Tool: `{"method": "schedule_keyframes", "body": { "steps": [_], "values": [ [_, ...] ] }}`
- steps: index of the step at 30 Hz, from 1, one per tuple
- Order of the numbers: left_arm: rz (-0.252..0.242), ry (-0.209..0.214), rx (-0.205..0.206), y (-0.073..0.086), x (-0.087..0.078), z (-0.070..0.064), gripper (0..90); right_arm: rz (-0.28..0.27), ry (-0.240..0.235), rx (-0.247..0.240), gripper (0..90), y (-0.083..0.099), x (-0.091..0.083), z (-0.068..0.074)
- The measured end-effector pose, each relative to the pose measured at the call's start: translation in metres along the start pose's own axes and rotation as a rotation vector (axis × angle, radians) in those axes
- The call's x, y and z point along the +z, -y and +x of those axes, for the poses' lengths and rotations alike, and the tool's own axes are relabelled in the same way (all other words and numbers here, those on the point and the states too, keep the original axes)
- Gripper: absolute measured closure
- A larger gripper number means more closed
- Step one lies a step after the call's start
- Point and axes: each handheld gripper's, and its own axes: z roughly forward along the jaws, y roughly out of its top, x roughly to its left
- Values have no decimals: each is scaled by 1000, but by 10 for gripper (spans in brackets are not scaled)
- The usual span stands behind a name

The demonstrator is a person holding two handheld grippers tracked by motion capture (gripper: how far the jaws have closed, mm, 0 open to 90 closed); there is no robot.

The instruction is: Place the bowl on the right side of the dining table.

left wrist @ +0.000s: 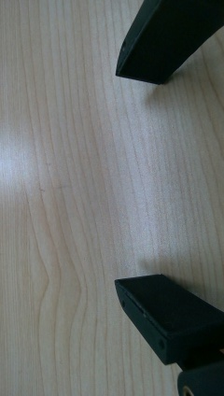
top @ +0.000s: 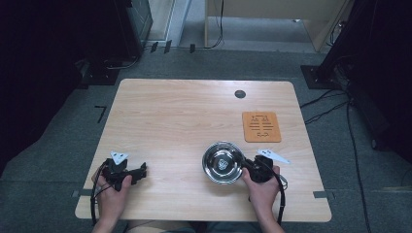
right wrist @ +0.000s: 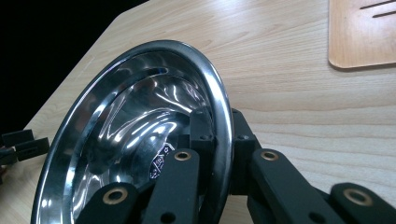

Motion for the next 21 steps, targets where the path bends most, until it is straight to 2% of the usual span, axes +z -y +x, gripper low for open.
{"method": "schedule_keyframes", "body": {
  "steps": [21],
  "values": [
    [0,0,0,0,0,0,12,-25,21,19,854,-5,-5,-9]
  ]
}}
